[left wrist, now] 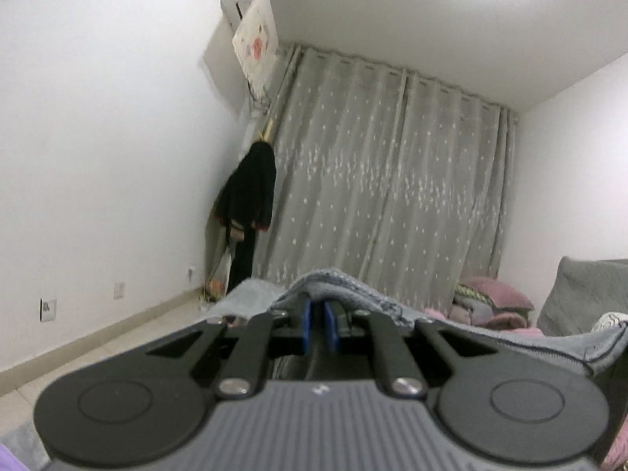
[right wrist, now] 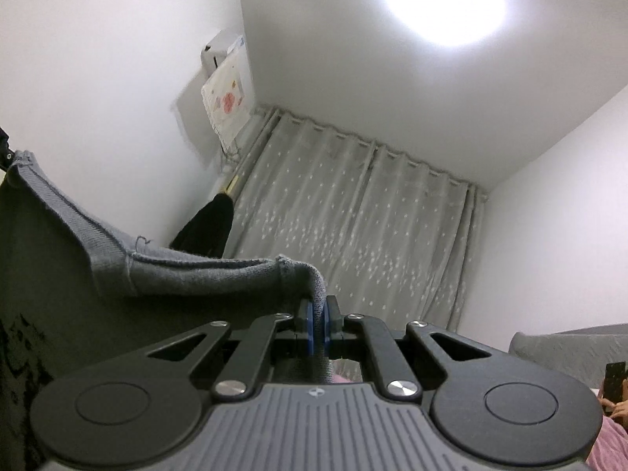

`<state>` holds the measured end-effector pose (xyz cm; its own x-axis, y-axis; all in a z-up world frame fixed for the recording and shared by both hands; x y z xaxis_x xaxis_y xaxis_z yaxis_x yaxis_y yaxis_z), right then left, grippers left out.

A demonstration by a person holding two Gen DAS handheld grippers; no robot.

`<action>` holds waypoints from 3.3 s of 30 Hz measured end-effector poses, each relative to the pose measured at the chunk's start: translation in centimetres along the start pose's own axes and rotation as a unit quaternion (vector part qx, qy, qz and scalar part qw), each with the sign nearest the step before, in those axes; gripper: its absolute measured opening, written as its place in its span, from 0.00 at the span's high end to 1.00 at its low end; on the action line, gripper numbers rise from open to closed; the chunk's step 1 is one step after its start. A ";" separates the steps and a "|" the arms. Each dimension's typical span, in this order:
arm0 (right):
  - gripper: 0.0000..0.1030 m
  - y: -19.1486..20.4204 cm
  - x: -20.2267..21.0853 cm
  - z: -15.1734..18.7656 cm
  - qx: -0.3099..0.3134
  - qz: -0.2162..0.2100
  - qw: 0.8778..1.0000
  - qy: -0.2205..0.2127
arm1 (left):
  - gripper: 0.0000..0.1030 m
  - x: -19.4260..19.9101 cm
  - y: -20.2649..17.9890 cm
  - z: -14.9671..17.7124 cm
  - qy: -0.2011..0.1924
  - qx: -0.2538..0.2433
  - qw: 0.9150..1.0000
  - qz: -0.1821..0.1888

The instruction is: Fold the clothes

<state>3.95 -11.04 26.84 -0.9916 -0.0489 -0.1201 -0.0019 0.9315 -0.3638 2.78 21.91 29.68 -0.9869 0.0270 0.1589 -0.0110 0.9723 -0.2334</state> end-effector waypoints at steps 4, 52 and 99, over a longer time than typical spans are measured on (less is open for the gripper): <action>0.94 -0.3 1.3 -1.6 0.000 0.003 1.000 -0.021 | 0.92 2.2 -0.3 -1.8 -0.029 -0.001 1.000 0.000; 0.94 0.3 -2.8 6.0 0.026 -0.071 0.989 0.126 | 0.92 -4.8 1.3 6.7 0.163 -0.012 0.986 0.016; 0.65 10.8 -13.4 25.8 0.058 -0.272 0.878 0.388 | 0.36 -17.5 5.7 25.8 0.365 -0.174 0.912 0.072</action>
<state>20.52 -9.66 0.69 -0.6374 -0.1733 0.7508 -0.5352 0.8005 -0.2696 15.83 20.99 0.86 -0.6035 0.1838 0.7759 0.2861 0.9582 -0.0044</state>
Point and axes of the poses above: each gripper's, at about its wrist camera, not at the fingertips, and x roughly against the way its jaws point, y to its left, z to its underside, the point moved 10 cm from there along -x, roughly the way its jaws point, and after that the axes turned 9 degrees about y, right-handed, at the moved point
